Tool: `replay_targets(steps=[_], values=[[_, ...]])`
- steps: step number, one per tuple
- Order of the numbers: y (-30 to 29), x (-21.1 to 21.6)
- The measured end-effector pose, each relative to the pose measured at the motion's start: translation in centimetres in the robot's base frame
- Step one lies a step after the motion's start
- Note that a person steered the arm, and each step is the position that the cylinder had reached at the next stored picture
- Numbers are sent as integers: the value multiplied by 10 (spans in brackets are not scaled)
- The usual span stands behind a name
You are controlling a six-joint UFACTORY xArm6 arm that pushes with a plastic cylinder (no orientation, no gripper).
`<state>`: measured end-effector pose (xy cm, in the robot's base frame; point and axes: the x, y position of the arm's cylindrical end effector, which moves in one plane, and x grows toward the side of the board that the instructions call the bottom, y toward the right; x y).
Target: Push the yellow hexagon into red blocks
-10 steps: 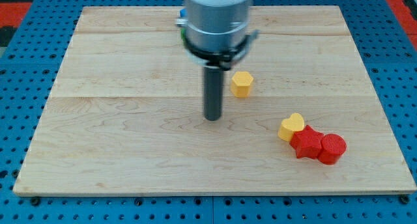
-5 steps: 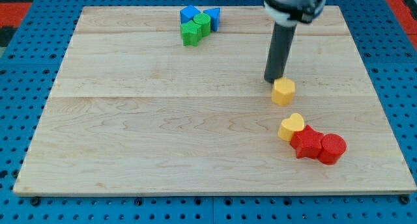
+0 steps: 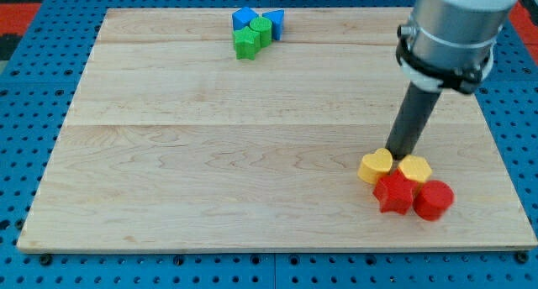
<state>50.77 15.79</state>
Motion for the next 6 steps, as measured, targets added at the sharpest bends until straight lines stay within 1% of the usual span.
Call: replay_targets(steps=[1,2,3,4,6], values=[[3,-28],[24,-83],[-33,-106],[-62,-130],[-62,-132]])
